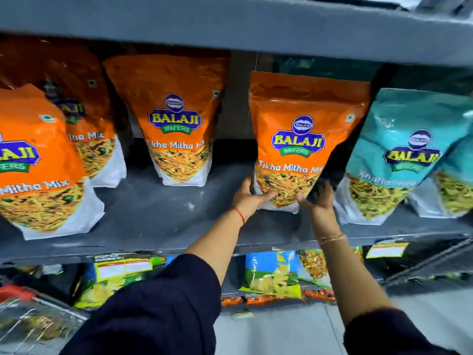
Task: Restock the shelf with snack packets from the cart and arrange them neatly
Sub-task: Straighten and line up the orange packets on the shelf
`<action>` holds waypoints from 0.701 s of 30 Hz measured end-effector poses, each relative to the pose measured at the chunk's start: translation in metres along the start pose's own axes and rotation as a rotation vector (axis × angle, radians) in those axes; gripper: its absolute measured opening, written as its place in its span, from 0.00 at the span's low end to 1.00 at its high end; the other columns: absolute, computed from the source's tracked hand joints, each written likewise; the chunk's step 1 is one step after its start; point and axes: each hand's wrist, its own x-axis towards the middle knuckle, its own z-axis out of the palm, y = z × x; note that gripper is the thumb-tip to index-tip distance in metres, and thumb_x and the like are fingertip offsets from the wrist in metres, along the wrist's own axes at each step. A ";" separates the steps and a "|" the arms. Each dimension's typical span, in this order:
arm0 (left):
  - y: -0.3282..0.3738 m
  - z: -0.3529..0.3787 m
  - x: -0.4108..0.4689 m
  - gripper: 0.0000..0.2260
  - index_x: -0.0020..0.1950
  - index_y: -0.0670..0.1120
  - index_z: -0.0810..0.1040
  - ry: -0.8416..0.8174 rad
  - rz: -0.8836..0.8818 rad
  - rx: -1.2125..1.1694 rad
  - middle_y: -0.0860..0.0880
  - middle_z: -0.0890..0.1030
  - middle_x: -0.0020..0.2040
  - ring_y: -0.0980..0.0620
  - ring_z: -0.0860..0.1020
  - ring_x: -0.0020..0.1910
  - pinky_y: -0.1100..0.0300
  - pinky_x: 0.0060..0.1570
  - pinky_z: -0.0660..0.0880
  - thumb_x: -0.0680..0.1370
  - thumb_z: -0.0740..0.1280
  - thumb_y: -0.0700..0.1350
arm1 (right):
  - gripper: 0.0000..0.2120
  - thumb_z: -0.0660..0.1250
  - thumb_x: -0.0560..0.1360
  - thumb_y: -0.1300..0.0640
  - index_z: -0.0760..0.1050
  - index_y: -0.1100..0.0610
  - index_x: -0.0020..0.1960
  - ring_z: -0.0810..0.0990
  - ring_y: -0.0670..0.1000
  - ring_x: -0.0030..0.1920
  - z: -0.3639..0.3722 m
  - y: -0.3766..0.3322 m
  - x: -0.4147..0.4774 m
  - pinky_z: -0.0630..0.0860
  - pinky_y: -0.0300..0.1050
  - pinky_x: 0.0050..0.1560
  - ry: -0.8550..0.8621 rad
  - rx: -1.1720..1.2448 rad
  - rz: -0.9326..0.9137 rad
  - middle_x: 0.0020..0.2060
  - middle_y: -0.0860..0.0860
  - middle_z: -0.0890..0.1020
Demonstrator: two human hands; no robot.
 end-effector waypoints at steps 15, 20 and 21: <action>-0.041 -0.132 -0.071 0.13 0.48 0.50 0.73 0.225 0.084 -0.178 0.49 0.79 0.50 0.50 0.74 0.55 0.53 0.57 0.72 0.72 0.67 0.34 | 0.29 0.70 0.69 0.65 0.62 0.59 0.66 0.74 0.54 0.58 0.118 -0.023 -0.058 0.74 0.35 0.53 -0.454 -0.093 -0.057 0.55 0.52 0.74; -0.048 -0.176 -0.087 0.18 0.62 0.47 0.70 0.260 0.096 -0.161 0.46 0.76 0.60 0.50 0.73 0.57 0.52 0.61 0.69 0.73 0.66 0.37 | 0.31 0.71 0.69 0.63 0.61 0.57 0.67 0.73 0.50 0.57 0.165 -0.029 -0.077 0.74 0.40 0.56 -0.475 -0.078 -0.053 0.56 0.51 0.74; -0.049 -0.180 -0.087 0.19 0.63 0.46 0.69 0.262 0.093 -0.153 0.45 0.76 0.61 0.50 0.73 0.58 0.51 0.62 0.69 0.73 0.66 0.37 | 0.30 0.71 0.69 0.63 0.61 0.57 0.67 0.73 0.51 0.57 0.169 -0.030 -0.078 0.73 0.44 0.57 -0.470 -0.078 -0.042 0.56 0.52 0.74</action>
